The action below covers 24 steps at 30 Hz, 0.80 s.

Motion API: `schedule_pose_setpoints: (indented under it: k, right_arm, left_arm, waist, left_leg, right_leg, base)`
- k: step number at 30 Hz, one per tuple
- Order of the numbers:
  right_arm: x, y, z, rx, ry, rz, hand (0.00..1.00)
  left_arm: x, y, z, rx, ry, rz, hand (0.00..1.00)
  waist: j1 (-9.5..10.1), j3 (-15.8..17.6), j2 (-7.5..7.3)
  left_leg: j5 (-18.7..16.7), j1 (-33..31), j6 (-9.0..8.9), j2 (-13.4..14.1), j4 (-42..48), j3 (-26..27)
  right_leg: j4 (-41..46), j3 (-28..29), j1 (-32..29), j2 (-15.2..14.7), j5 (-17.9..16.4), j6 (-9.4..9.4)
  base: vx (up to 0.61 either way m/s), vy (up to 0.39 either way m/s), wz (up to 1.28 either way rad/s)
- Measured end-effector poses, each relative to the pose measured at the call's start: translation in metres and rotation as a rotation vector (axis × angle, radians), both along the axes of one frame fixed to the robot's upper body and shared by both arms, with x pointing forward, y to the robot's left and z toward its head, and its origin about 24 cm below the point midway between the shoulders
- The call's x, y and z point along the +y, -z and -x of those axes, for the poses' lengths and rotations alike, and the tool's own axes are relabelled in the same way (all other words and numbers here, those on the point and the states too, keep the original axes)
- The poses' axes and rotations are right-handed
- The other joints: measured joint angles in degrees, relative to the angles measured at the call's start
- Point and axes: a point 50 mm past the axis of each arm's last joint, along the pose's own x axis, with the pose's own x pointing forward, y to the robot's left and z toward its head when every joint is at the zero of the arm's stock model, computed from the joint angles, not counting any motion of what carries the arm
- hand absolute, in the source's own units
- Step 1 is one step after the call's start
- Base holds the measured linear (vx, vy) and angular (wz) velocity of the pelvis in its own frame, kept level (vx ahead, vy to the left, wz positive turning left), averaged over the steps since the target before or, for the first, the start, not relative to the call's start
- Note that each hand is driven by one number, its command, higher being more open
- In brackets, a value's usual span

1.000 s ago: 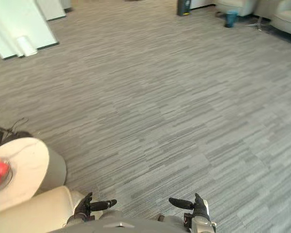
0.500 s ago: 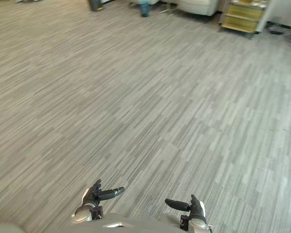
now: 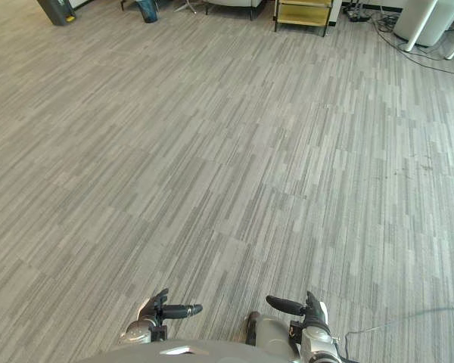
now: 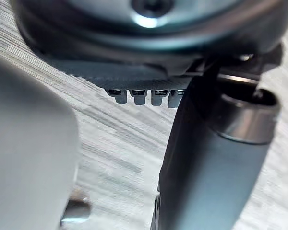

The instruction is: Pick up cushions and gather them together orderly.

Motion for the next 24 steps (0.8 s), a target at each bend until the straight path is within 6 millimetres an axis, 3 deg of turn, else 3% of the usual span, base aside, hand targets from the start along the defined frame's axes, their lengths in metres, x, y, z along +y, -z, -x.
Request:
schedule_pose_setpoints:
  k: [2,4,5,6,7,9,10,11,13,14,15,16,17,19,20,22,23,24]
  right_arm:
    - [0.004,0.001,0.002,0.007,-0.01,-0.01,1.0]
    - [0.004,0.002,0.002,0.013,-0.005,-0.012,1.0]
    - [0.006,0.003,0.004,0.027,-0.001,-0.018,1.0]
    - [0.006,0.003,0.004,0.033,0.0,-0.019,1.0]
    - [0.007,0.004,0.006,0.042,0.002,-0.023,1.0]
    - [0.008,0.005,0.009,0.053,-0.002,-0.023,1.0]
    - [0.012,0.006,0.009,0.058,-0.009,-0.032,1.0]
    - [0.016,0.007,0.006,0.054,-0.014,-0.043,1.0]
    - [0.022,0.008,0.011,0.064,-0.013,-0.06,1.0]
    - [0.022,0.009,0.014,0.07,-0.008,-0.067,1.0]
    - [0.021,0.009,0.013,0.064,-0.009,-0.066,1.0]
    - [0.021,0.007,0.01,0.048,-0.008,-0.064,1.0]
    - [0.02,0.005,0.005,0.022,-0.009,-0.061,1.0]
    - [0.018,0.003,0.002,0.0,-0.015,-0.052,1.0]
    - [0.019,0.002,-0.001,-0.016,-0.025,-0.05,1.0]
    - [0.018,0.0,-0.006,-0.04,-0.03,-0.045,1.0]
    - [0.016,-0.003,-0.014,-0.063,-0.035,-0.04,1.0]
    - [0.016,-0.003,-0.014,-0.063,-0.034,-0.04,1.0]
  left_arm:
    - [0.001,-0.004,-0.006,-0.035,0.004,-0.009,1.0]
    - [0.002,-0.006,-0.009,-0.054,0.009,-0.013,1.0]
    - [0.001,-0.006,-0.01,-0.057,0.01,-0.013,1.0]
    - [0.002,-0.007,-0.012,-0.06,0.01,-0.014,1.0]
    - [0.003,-0.008,-0.013,-0.068,0.009,-0.017,1.0]
    - [0.004,-0.009,-0.016,-0.083,0.008,-0.025,1.0]
    - [0.005,-0.009,-0.016,-0.078,0.016,-0.026,1.0]
    - [0.009,-0.009,-0.015,-0.072,0.026,-0.041,1.0]
    - [0.012,-0.009,-0.015,-0.073,0.022,-0.045,1.0]
    - [0.016,-0.009,-0.013,-0.062,0.022,-0.056,1.0]
    - [0.016,-0.008,-0.013,-0.057,0.025,-0.057,1.0]
    - [0.016,-0.007,-0.012,-0.045,0.034,-0.058,1.0]
    - [0.018,-0.004,-0.008,-0.018,0.045,-0.064,1.0]
    - [0.017,-0.002,-0.003,0.006,0.046,-0.064,1.0]
    - [0.016,-0.001,-0.002,0.017,0.057,-0.065,1.0]
    - [0.014,-0.001,-0.002,0.016,0.067,-0.063,1.0]
    - [0.013,0.001,0.0,0.033,0.067,-0.056,1.0]
    - [0.013,0.001,0.0,0.033,0.067,-0.056,1.0]
  waist:
    - [0.4,0.2,-0.58]
    - [0.66,0.2,-0.8]
    - [1.29,0.2,-0.92]
    - [1.56,0.4,-1.12]
    - [2.06,0.8,-1.66]
    - [3.59,0.6,-2.77]
    - [3.45,0.3,-3.4]
    - [2.86,-0.1,-4.55]
    - [2.92,-0.4,-5.62]
    - [3.1,-0.6,-6.04]
    - [2.97,-0.5,-6.19]
    - [2.46,-0.2,-6.62]
    - [1.66,0.0,-6.6]
    - [0.91,-0.2,-6.47]
    - [0.8,0.1,-6.0]
    - [0.54,0.1,-5.45]
    - [-0.37,0.2,-5.04]
    - [-0.38,0.2,-5.03]
  left_leg:
    - [-2.7,-6.0,0.56,-1.4,-2.6,2.4]
    - [-3.5,-8.9,0.9,-4.0,-13.4,4.0]
    - [-2.4,-9.3,0.85,-7.0,-28.2,4.1]
    - [-0.9,-9.4,1.04,-8.2,-34.3,3.8]
    - [3.0,-9.4,1.2,-10.1,-42.5,3.3]
    - [12.4,-8.3,1.32,-11.9,-47.1,3.2]
    - [13.2,-8.3,4.0,-12.5,-46.9,3.3]
    - [12.4,-8.1,4.96,-13.4,-46.4,3.6]
    - [9.4,-8.1,6.11,-13.7,-43.1,4.4]
    - [4.5,-4.6,6.82,-13.8,-40.1,5.1]
    - [2.8,-2.8,6.84,-14.0,-40.0,5.3]
    - [0.0,0.6,7.01,-14.5,-40.2,5.2]
    - [-2.3,4.6,7.21,-14.9,-40.2,4.8]
    - [-3.9,9.2,7.21,-14.7,-41.7,4.4]
    - [-4.5,13.2,6.93,-13.7,-44.4,4.3]
    - [-5.1,15.8,6.23,-12.5,-46.3,3.8]
    - [-6.3,18.9,4.89,-10.1,-48.8,2.6]
    - [-6.3,19.0,4.85,-10.1,-48.9,2.6]
  right_leg:
    - [-3.9,0.0,4.1,0.1,-0.2,0.2]
    - [-6.6,0.4,6.3,0.0,-0.1,0.84]
    - [-8.6,1.6,8.2,-0.1,-0.3,1.37]
    - [-9.5,2.1,8.9,-0.3,-0.5,1.69]
    - [-10.6,3.0,10.4,-0.8,-1.0,2.37]
    - [-12.2,6.0,12.6,-2.0,-2.1,4.28]
    - [-12.1,7.0,12.8,-3.1,-2.3,4.63]
    - [-11.2,7.4,12.3,-4.1,-2.3,4.79]
    - [-5.8,9.5,10.8,-5.1,-2.3,4.84]
    - [10.2,11.3,6.7,-6.0,-1.6,6.92]
    - [17.4,11.0,4.2,-6.3,-0.2,9.28]
    - [31.8,10.7,-1.2,-8.1,4.7,13.95]
    - [43.0,8.9,-6.1,-10.3,3.4,11.49]
    - [45.7,4.7,-9.8,-12.5,1.3,8.25]
    - [42.2,0.6,-12.7,-13.3,-1.4,6.34]
    - [35.8,-2.4,-15.6,-12.9,-2.3,5.7]
    - [20.6,-2.1,-20.1,-9.6,-0.9,6.9]
    - [20.0,-2.0,-20.1,-9.5,-0.8,6.9]
  base:
    - [0.31,-0.128,0.03]
    - [0.32,-0.051,-0.16]
    - [0.32,0.033,-0.28]
    - [0.5,0.068,-0.39]
    - [0.37,0.073,-0.42]
    - [0.62,0.135,-0.68]
    - [0.63,0.132,-0.46]
    - [0.4,0.072,-0.15]
    - [0.54,0.106,-0.14]
    - [0.59,0.136,-0.24]
    - [0.49,0.115,-0.27]
    - [0.46,0.085,-0.06]
    - [0.45,0.063,0.01]
    - [0.4,0.008,0.08]
    - [0.52,-0.049,0.09]
    - [0.49,-0.1,0.17]
    - [0.51,-0.194,0.24]
    - [0.54,-0.226,0.45]
